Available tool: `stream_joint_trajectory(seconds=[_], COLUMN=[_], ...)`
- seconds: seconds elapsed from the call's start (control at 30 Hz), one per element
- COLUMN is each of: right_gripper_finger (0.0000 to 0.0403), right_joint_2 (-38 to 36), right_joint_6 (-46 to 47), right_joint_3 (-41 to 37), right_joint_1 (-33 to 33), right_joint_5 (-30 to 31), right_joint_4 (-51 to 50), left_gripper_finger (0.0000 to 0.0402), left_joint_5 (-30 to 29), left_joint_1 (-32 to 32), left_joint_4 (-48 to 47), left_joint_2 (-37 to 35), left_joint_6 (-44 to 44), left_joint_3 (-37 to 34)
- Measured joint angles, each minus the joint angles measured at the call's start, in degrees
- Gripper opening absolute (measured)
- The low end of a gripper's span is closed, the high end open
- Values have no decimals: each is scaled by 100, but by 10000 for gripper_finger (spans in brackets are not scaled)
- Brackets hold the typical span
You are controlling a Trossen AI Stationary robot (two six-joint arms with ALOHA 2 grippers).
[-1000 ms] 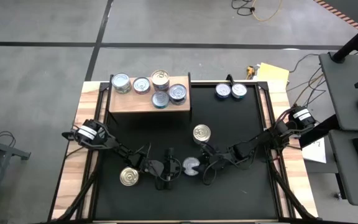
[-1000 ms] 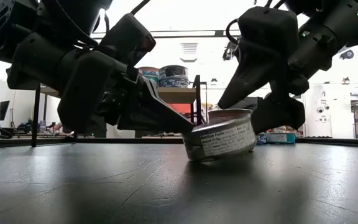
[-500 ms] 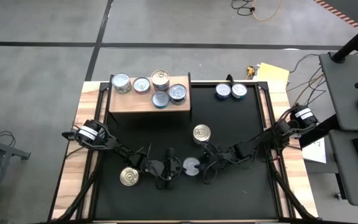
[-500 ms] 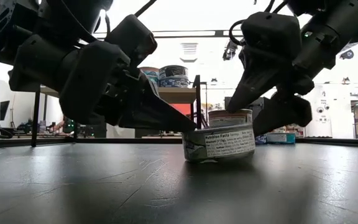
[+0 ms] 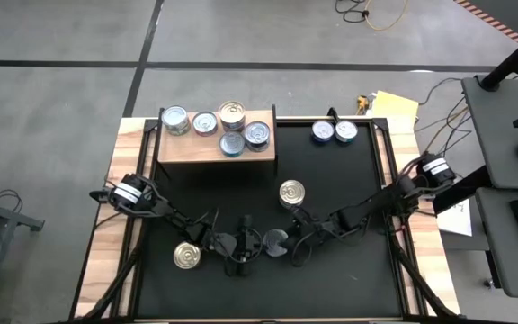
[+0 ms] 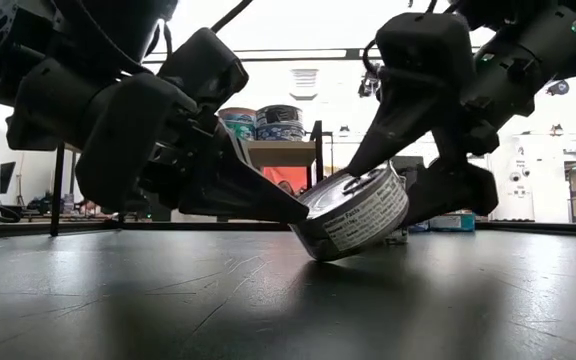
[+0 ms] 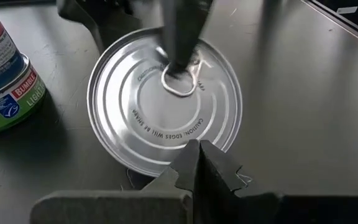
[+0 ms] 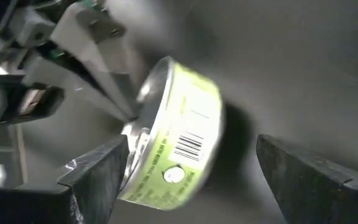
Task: Stack canned seafood by type on shelf
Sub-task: Put the green tuna can on the shelf
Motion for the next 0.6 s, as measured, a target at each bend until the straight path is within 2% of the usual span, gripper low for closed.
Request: stream_joint_trajectory(seconds=[0.13, 0.37, 0.47, 0.6], right_gripper_finger=[336, 307, 271, 191], right_joint_2=[266, 340, 334, 323], right_joint_6=[-6, -107, -111, -152], right_joint_3=[0, 9, 9, 11], right_joint_1=[-11, -22, -26, -26], right_joint_5=[-228, -216, -216, -218], right_joint_4=[489, 561, 560, 546], left_gripper_finger=[0, 0, 0, 0], left_joint_5=[13, 10, 4, -2], left_joint_1=[1, 6, 6, 0], left_joint_4=[27, 45, 80, 183], left_joint_2=[7, 7, 9, 9], left_joint_6=[37, 37, 35, 35], left_joint_3=[-6, -6, -6, -12])
